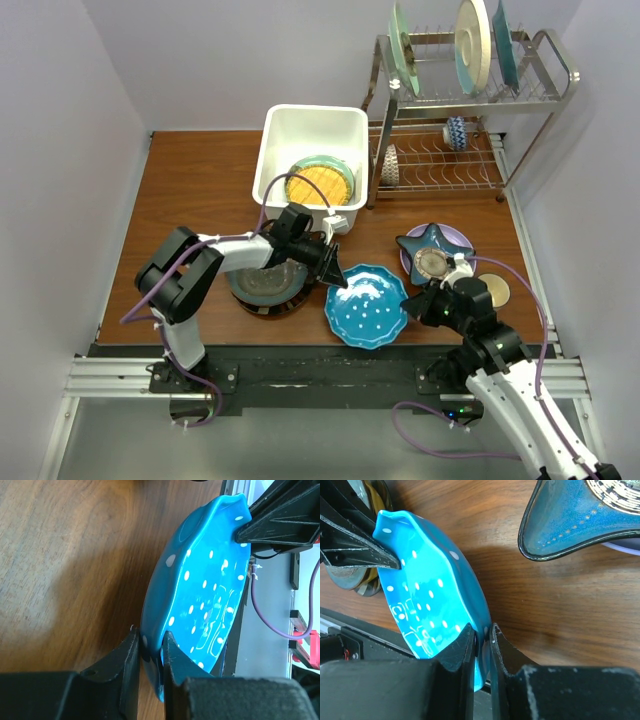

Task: Place the plates into the plastic bin on the countertop
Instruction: Place the plate in the plastic bin.

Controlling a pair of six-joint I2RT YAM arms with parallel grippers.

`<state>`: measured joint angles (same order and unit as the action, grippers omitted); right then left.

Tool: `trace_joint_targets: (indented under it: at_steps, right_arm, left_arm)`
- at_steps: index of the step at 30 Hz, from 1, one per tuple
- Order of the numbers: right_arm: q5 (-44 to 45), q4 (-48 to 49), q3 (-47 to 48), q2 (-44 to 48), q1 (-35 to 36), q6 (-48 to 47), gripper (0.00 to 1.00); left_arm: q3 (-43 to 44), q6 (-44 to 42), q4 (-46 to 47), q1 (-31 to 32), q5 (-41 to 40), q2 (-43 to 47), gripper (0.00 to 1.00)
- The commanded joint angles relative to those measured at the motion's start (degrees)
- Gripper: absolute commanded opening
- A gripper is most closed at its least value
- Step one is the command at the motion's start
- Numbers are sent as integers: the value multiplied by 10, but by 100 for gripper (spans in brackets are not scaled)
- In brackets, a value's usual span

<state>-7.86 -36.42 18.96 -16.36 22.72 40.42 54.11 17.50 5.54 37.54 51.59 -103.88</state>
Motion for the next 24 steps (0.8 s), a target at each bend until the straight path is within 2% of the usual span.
trace_joint_targets:
  at_steps: [1,2,3,5,6,8,9,16,24]
  right_arm:
    - [-22,84,42,4,-1,24,5]
    - [-24,81,42,2,0,23,16]
    - [-25,79,43,-1,-1,23,33]
    - [-27,78,43,-1,0,24,49]
    - [-28,78,42,-1,-1,24,61]
    - [-29,75,41,-2,0,25,69]
    - [-26,74,42,-1,-1,26,75]
    - [-14,57,46,3,-1,24,84]
    - [7,20,56,23,0,20,88]
  left_arm:
    - [11,18,-15,5,30,4,0]
    - [11,19,-15,4,28,5,0]
    - [13,20,-14,4,28,9,0]
    - [14,21,-16,5,26,15,0]
    - [14,21,-16,4,25,17,0]
    - [14,19,-20,4,21,24,0]
    - [16,18,-22,4,19,25,0]
    - [22,21,-31,4,4,43,0]
    - [54,18,-86,2,-27,60,0]
